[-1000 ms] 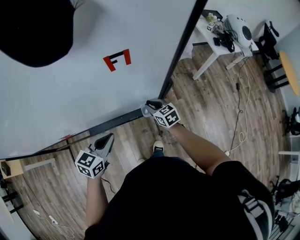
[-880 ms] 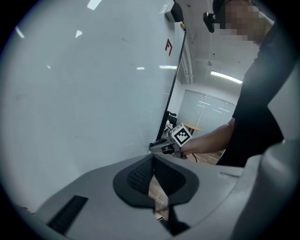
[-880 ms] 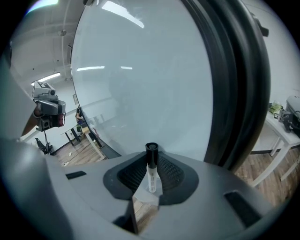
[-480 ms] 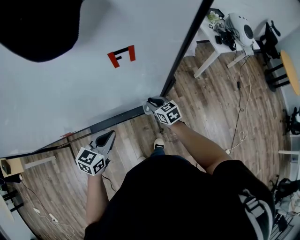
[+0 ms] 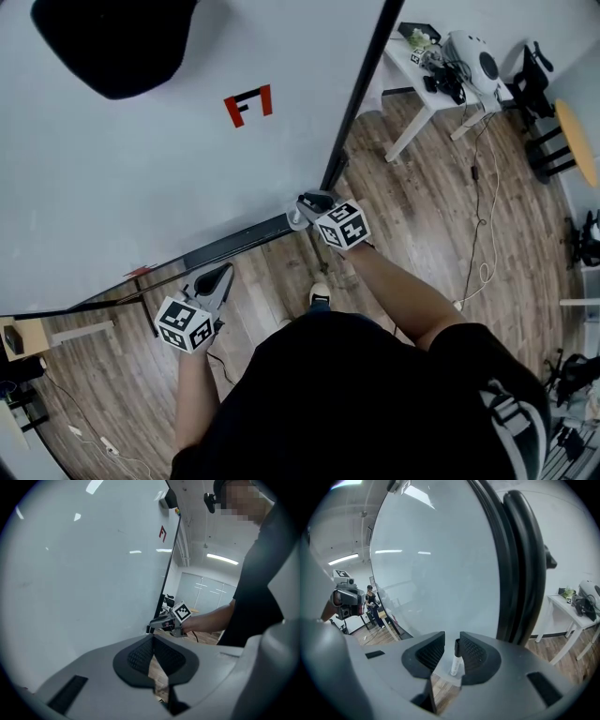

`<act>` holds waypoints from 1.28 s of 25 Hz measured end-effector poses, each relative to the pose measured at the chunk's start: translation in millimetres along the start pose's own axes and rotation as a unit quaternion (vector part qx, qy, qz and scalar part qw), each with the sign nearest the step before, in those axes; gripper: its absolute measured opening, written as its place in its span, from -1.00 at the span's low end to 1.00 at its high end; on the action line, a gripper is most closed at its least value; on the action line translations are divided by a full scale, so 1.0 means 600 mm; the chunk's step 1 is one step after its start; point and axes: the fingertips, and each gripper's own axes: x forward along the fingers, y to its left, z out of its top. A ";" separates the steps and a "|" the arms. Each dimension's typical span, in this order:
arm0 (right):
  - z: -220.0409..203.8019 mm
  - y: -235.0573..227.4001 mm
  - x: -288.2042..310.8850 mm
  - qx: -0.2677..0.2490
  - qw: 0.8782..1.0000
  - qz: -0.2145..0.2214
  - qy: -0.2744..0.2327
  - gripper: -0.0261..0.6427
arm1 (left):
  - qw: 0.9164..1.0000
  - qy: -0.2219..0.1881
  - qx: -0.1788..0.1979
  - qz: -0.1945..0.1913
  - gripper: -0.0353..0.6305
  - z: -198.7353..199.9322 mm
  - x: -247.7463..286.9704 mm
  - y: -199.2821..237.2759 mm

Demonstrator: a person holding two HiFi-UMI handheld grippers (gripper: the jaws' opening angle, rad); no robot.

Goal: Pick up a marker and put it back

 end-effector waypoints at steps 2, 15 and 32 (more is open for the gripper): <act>0.011 0.006 -0.015 -0.003 1.000 -0.003 -0.007 -0.64 | 1.000 -0.002 0.002 -0.004 -0.86 -0.002 -0.003 -0.009; 0.052 0.063 -0.119 -0.016 0.998 -0.024 -0.051 -0.65 | 0.999 -0.017 0.027 -0.023 -0.86 0.002 -0.043 -0.049; 0.020 0.109 -0.226 -0.001 0.996 -0.058 -0.074 -0.69 | 0.997 -0.015 0.049 -0.056 -0.86 -0.008 -0.071 -0.108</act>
